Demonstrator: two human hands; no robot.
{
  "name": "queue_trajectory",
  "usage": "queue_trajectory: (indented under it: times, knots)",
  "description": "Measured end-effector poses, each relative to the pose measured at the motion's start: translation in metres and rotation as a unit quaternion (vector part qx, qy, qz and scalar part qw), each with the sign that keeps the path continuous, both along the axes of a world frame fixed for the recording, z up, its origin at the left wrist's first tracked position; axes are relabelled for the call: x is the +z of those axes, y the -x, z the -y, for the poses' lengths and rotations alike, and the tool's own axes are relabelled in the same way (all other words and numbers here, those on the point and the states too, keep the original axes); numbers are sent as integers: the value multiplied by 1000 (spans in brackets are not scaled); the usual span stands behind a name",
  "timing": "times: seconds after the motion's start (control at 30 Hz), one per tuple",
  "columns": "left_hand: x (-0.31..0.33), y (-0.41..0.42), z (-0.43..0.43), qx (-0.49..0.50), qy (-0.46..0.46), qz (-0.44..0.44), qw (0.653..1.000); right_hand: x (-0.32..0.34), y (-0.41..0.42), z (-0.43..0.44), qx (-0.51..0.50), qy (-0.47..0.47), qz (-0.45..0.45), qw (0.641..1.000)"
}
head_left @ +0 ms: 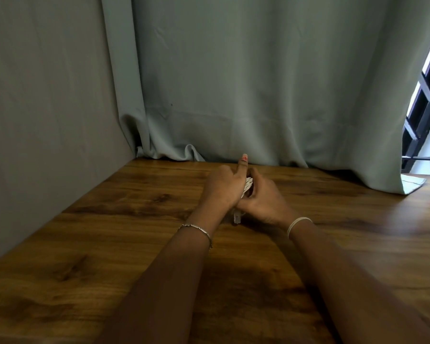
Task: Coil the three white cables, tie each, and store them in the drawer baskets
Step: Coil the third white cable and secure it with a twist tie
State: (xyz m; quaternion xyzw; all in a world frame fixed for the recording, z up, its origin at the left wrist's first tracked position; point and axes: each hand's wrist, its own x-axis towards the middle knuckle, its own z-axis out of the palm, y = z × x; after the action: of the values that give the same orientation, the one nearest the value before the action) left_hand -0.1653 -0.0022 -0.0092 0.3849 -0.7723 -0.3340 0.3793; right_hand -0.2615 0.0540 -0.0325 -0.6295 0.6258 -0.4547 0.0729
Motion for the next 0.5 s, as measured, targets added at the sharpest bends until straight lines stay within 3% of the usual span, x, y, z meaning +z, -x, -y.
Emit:
queue_trajectory:
  times: [0.13, 0.27, 0.43, 0.5]
  knots:
    - [2, -3, -1, -60, -36, -32, 997, 0, 4, -1, -33, 3, 42, 999]
    - [1, -9, -6, -192, -128, -84, 969, -3, 9, -1, -23, -3, 204, 979]
    - [-5, -10, -1, -270, -99, -66, 955, 5, 12, -6, -3, 23, 437, 899]
    - [-7, -10, 0, -264, -62, -43, 962, 8, 15, -10, 8, 20, 484, 875]
